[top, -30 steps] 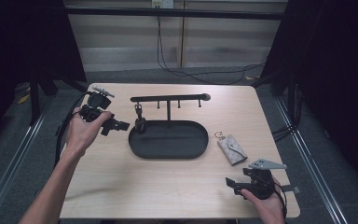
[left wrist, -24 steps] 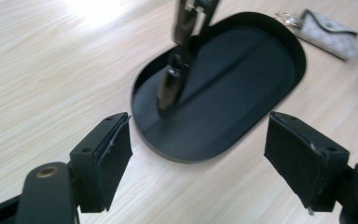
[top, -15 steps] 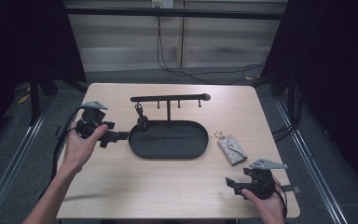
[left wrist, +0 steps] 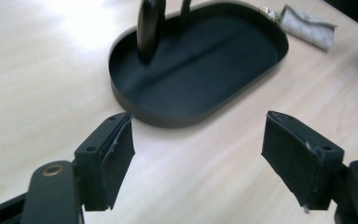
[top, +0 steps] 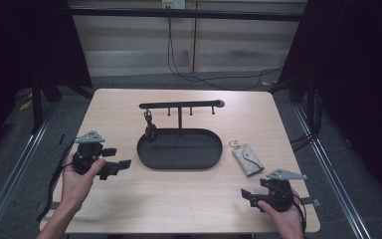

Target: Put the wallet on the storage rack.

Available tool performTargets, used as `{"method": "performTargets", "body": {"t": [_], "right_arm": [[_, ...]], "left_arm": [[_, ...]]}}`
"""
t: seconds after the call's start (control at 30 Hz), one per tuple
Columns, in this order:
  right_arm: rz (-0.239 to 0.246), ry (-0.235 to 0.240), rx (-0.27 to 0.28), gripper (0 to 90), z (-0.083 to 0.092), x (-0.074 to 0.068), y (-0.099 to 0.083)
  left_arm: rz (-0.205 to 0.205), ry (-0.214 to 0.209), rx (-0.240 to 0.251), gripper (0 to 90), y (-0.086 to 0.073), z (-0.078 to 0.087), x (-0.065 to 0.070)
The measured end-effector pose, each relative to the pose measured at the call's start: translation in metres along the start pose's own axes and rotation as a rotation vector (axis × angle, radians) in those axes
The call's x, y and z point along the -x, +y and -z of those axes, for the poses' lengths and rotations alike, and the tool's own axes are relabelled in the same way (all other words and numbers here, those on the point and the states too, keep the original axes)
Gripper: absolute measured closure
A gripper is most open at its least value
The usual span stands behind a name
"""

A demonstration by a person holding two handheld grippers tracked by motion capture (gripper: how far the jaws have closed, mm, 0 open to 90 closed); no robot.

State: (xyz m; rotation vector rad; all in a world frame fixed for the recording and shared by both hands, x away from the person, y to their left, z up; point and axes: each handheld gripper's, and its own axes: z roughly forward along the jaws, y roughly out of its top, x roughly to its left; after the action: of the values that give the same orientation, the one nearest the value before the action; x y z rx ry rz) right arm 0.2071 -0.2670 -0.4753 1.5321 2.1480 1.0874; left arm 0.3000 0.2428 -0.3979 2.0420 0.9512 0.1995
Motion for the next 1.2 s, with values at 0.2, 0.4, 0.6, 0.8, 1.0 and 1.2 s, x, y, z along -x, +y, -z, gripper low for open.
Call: {"method": "performTargets", "body": {"t": [0.2, 0.4, 0.6, 0.8, 1.0, 1.2], "right_arm": [[-0.013, -0.003, -0.009, 15.3, -0.002, 0.003, 0.001], [-0.043, -0.002, 0.003, 17.5, 0.0, 0.006, 0.002], [-0.064, -0.004, 0.003, 19.6, 0.0, 0.009, 0.014], [-0.052, -0.014, 0.015, 21.2, 0.002, 0.012, 0.036], [-0.058, -0.009, -0.025, 19.0, -0.007, 0.017, 0.05], [-0.083, 0.017, -0.09, 23.8, -0.014, 0.024, 0.059]], "left_arm": [[-0.021, -0.013, -0.005, 26.8, -0.018, 0.007, 0.012], [0.045, -0.013, -0.039, 24.3, -0.045, 0.006, 0.014], [0.105, -0.057, 0.0, 18.5, -0.066, 0.009, 0.017], [0.051, -0.088, 0.007, 16.3, -0.075, 0.011, 0.025], [0.051, -0.058, -0.019, 19.1, -0.091, 0.009, 0.018], [0.033, -0.062, -0.029, 19.2, -0.093, 0.009, 0.018]]}}
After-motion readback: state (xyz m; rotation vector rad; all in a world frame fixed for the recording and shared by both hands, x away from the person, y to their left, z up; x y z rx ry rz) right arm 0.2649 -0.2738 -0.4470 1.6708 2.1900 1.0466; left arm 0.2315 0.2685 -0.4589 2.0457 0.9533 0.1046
